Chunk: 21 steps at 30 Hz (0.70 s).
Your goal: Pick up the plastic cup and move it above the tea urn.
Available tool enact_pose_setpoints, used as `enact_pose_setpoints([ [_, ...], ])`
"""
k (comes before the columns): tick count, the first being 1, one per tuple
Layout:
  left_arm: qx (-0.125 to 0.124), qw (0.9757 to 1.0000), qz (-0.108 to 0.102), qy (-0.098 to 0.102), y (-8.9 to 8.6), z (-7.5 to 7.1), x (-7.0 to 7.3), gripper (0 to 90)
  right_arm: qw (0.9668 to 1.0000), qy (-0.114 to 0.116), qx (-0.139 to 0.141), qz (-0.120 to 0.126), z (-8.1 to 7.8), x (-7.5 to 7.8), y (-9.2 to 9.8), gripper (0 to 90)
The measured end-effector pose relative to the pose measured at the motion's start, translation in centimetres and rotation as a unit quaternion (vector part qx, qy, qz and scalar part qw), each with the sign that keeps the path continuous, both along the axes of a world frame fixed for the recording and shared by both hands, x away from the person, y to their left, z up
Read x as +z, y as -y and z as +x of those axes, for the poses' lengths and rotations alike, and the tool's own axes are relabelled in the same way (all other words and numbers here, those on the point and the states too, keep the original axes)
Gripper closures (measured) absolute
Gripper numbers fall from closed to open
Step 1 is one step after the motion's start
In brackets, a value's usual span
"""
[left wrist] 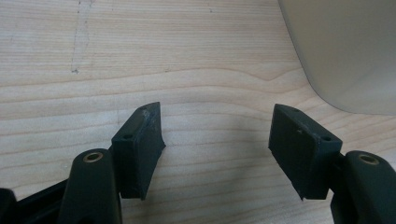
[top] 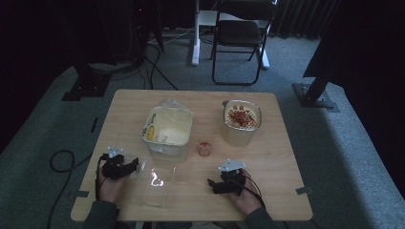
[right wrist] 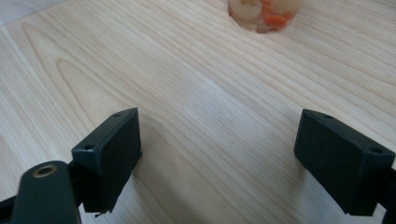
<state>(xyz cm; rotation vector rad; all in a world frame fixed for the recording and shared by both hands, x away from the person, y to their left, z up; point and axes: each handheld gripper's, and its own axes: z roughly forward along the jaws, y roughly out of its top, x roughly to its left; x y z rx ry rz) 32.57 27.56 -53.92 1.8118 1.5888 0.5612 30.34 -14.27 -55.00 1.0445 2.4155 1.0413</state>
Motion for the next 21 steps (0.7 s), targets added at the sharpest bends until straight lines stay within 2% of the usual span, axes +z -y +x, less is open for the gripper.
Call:
enact_pose_setpoints([
  [2, 0.002, 1.0, -0.009, -0.002, -0.1, 0.0, 0.0, 37.2, 1.0, 0.001, 0.003, -0.001, 0.0, 0.0, 0.5, 14.2],
  [5, 0.003, 0.9999, -0.012, -0.005, -0.1, 0.0, 0.1, 39.0, 0.9999, 0.001, -0.013, -0.001, -0.2, 0.0, 1.4, 14.3],
  [6, 0.001, 0.9998, -0.02, -0.007, -0.2, -0.1, 0.2, 39.8, 0.9999, 0.002, -0.017, -0.001, -0.2, 0.0, 1.8, 14.3],
  [10, -0.005, 0.9997, -0.022, 0.0, -0.1, -0.5, 0.9, 42.1, 0.9997, 0.0, -0.024, 0.0, -0.2, 0.0, 3.4, 14.5],
  [12, -0.012, 0.9997, -0.021, 0.006, 0.1, -1.0, 1.6, 42.6, 0.9995, 0.0, -0.032, 0.001, -0.2, 0.0, 4.0, 14.5],
  [18, -0.035, 0.9985, -0.038, 0.021, 0.7, -2.8, 3.4, 45.4, 0.9989, 0.0, -0.046, 0.001, -0.4, 0.0, 5.5, 14.5],
  [21, -0.046, 0.9981, -0.034, 0.023, 1.2, -3.7, 3.9, 45.3, 0.9988, 0.0, -0.05, 0.001, -0.5, 0.0, 5.9, 14.5],
])
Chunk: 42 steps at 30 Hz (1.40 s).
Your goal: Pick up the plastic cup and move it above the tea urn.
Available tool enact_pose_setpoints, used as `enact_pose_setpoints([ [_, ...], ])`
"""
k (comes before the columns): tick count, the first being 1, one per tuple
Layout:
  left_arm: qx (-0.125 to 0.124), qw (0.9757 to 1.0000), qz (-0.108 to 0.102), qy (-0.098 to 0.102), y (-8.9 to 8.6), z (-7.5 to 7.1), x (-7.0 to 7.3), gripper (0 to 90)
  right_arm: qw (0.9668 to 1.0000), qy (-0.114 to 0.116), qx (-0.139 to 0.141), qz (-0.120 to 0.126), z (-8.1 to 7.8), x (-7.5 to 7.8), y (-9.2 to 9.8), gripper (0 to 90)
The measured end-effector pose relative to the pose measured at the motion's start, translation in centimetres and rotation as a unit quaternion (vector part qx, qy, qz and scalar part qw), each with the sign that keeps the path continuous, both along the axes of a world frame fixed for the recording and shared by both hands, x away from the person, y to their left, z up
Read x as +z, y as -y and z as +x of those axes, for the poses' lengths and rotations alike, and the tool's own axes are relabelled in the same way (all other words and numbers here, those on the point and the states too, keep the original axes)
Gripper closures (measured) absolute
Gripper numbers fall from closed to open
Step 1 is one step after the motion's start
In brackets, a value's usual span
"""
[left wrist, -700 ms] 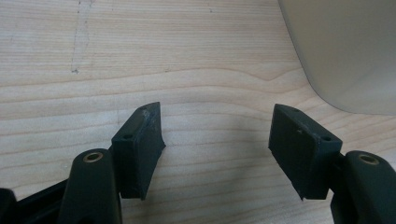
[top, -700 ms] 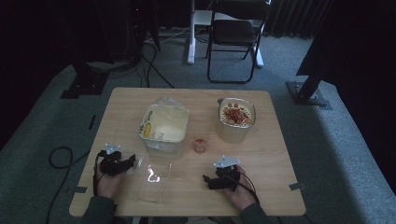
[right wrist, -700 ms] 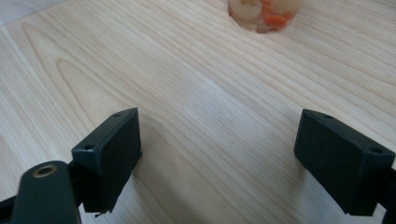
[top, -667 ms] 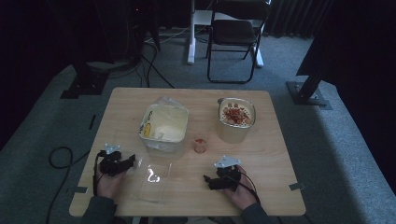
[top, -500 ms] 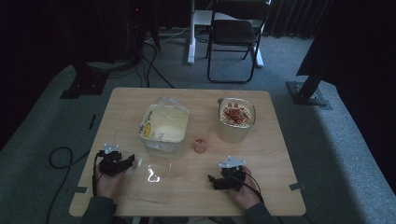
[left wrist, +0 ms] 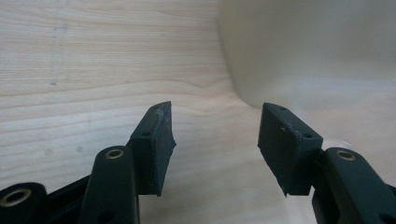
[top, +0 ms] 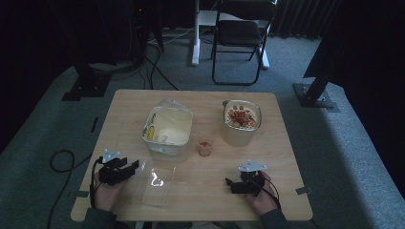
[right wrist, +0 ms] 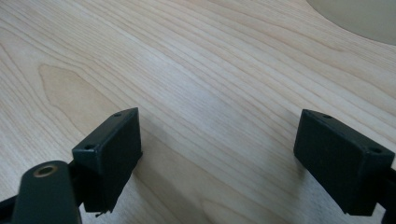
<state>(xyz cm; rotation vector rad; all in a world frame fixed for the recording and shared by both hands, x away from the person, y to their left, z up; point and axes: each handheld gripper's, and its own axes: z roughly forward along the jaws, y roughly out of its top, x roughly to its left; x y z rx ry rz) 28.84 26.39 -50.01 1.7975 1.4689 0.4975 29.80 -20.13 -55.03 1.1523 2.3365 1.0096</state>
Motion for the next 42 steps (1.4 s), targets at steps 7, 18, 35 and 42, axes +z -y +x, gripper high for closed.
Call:
enact_pose_setpoints([
  [7, -0.034, 0.9994, -0.003, 0.002, 1.0, -2.3, 1.1, 43.4, 1.0, 0.0, 0.0, 0.0, 0.0, 0.0, 0.3, 14.5],
  [18, -0.056, 0.9975, 0.03, -0.033, 1.8, -4.8, 1.2, 49.9, 1.0, 0.001, 0.0, 0.0, 0.0, 0.0, 0.3, 14.5],
  [35, -0.019, 0.999, 0.007, -0.04, -1.7, -3.1, 1.1, 86.1, 1.0, 0.001, -0.001, 0.0, 0.0, 0.0, 0.3, 14.5],
  [42, -0.001, 0.9999, -0.014, -0.007, -3.3, -2.9, 2.7, 87.5, 1.0, 0.001, 0.0, 0.0, 0.0, 0.0, 0.3, 14.5],
])
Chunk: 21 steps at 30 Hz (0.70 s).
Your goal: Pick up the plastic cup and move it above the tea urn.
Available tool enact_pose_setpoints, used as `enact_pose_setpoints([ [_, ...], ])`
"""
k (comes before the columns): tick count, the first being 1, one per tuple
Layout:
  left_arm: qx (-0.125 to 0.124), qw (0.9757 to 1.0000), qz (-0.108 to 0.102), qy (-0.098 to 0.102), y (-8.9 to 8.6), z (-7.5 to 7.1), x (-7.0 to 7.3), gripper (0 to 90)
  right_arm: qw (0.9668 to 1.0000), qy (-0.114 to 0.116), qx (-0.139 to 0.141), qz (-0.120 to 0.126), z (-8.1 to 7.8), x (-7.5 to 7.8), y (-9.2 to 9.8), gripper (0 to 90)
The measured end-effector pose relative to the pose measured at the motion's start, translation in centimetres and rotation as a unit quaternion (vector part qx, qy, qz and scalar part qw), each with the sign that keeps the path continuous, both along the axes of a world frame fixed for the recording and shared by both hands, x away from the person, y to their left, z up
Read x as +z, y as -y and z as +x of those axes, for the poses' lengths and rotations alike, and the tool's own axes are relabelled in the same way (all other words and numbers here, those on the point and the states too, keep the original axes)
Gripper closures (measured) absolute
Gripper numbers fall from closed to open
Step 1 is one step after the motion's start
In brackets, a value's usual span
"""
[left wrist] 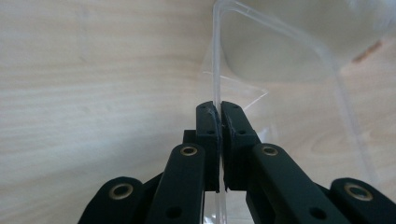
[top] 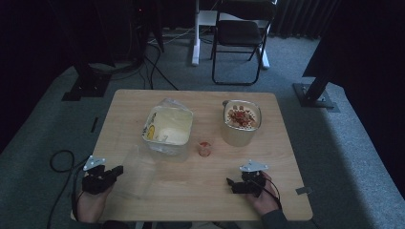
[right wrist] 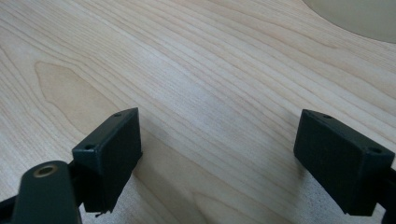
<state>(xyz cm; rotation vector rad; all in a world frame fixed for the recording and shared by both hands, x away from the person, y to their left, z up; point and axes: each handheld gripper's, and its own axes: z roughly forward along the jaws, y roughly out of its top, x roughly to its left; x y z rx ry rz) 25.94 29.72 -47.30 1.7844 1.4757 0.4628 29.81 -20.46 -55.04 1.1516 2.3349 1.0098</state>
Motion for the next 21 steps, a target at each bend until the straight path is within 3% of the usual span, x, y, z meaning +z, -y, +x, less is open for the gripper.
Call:
enact_pose_setpoints([
  [3, 0.019, 0.9996, 0.017, 0.013, -0.4, 0.2, 1.1, 87.6, 1.0, 0.0, 0.0, 0.0, 0.0, 0.0, 0.0, 14.5],
  [14, 0.061, 0.9962, 0.019, 0.059, -2.7, 1.2, 4.4, 87.8, 1.0, 0.0, 0.0, 0.0, 0.0, 0.0, 0.0, 14.5],
  [21, 0.067, 0.9935, 0.014, 0.09, -3.6, 1.5, 6.8, 87.8, 1.0, 0.0, 0.0, 0.0, 0.0, 0.0, 0.0, 14.5],
])
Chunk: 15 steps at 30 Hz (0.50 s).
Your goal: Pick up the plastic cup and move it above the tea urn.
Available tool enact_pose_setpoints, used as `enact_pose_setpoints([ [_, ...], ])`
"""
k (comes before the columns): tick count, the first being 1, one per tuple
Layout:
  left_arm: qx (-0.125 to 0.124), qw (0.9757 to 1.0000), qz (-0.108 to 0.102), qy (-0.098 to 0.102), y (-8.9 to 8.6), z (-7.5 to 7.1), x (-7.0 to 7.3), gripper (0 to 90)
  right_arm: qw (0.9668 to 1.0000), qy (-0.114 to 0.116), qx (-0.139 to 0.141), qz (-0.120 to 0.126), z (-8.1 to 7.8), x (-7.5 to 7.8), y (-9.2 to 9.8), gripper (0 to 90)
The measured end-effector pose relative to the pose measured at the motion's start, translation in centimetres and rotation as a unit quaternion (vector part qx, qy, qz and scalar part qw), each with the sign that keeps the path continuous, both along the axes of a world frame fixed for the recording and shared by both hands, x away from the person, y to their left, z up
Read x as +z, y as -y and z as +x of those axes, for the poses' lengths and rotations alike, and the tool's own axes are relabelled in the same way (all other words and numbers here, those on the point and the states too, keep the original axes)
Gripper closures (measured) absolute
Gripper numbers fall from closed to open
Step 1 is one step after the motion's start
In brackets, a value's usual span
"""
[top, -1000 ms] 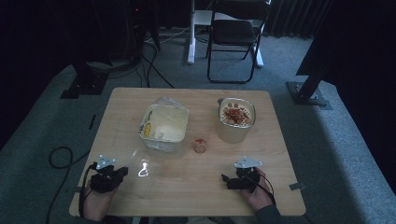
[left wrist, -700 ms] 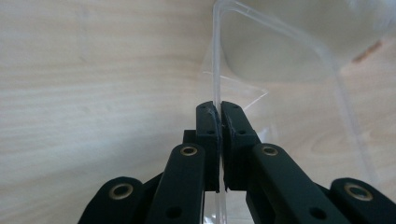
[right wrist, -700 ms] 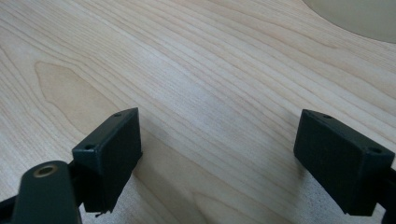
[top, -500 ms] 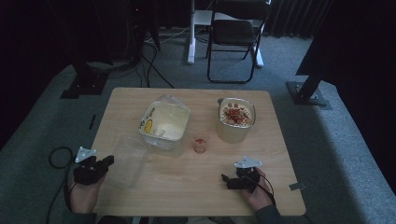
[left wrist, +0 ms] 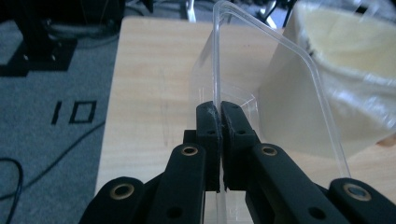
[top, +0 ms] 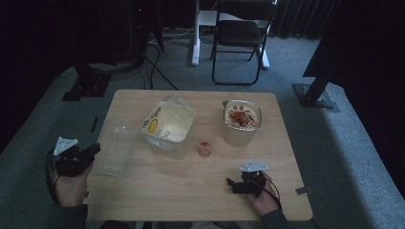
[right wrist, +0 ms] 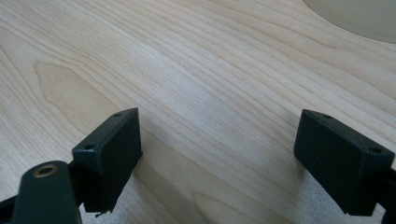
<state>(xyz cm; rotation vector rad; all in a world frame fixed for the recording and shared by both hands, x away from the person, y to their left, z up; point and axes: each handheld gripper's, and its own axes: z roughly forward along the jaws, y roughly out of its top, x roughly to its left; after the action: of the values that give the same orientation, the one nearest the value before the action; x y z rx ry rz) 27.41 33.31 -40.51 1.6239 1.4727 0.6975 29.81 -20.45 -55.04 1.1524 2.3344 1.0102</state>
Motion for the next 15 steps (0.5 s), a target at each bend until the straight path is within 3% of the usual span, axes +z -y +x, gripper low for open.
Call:
enact_pose_setpoints([
  [4, -0.003, 0.9997, 0.007, 0.022, 0.3, 0.4, 1.9, 87.7, 1.0, 0.0, 0.0, 0.0, 0.0, 0.0, 0.0, 14.5],
  [8, -0.015, 0.9988, 0.0, 0.047, 0.8, 1.0, 4.2, 87.7, 1.0, -0.001, -0.001, 0.0, 0.0, 0.0, 0.0, 14.5],
  [15, -0.068, 0.9957, -0.002, 0.062, 3.8, 3.4, 7.0, 87.6, 1.0, -0.001, 0.0, 0.0, 0.0, 0.0, 0.0, 14.5],
])
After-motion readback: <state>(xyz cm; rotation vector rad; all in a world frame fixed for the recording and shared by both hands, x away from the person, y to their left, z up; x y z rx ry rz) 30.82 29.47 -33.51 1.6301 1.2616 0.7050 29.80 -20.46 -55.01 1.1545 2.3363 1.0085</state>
